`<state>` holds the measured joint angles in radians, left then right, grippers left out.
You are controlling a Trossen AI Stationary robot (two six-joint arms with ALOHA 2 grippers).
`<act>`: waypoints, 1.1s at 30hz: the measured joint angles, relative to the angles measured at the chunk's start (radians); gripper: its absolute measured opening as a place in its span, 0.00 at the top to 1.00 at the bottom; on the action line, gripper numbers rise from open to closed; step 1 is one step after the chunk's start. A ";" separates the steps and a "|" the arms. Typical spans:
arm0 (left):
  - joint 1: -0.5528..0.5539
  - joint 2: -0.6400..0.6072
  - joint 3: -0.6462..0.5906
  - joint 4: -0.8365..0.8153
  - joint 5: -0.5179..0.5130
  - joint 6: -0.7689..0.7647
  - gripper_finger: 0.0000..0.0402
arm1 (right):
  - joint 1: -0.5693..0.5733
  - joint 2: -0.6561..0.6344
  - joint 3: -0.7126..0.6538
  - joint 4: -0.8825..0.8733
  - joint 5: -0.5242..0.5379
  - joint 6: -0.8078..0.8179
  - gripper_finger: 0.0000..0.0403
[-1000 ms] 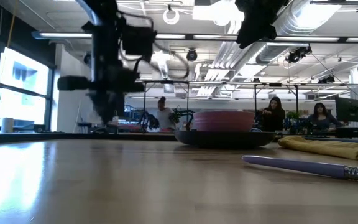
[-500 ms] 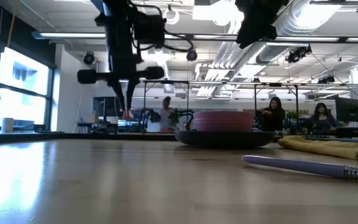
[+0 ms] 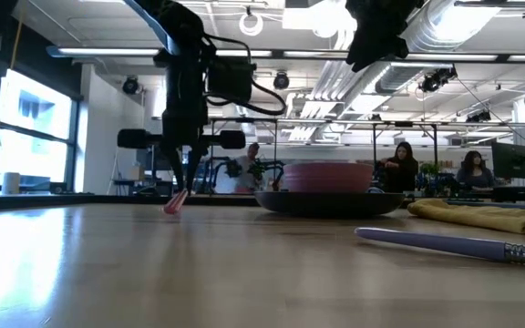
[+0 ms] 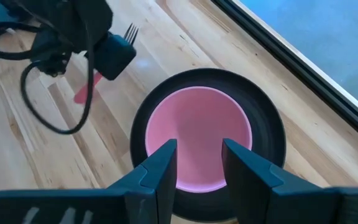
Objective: Set table place
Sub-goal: Put the pink fork to the left of the black plate
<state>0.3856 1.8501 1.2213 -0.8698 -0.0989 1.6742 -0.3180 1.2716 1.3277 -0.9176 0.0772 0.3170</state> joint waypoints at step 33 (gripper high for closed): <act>0.107 0.047 -0.006 0.112 0.039 -0.205 1.00 | 0.000 0.000 0.000 -0.001 0.021 0.036 0.71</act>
<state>0.4930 1.8973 1.2156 -0.7573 -0.0601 1.4693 -0.3180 1.2716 1.3277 -0.9188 0.0978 0.3534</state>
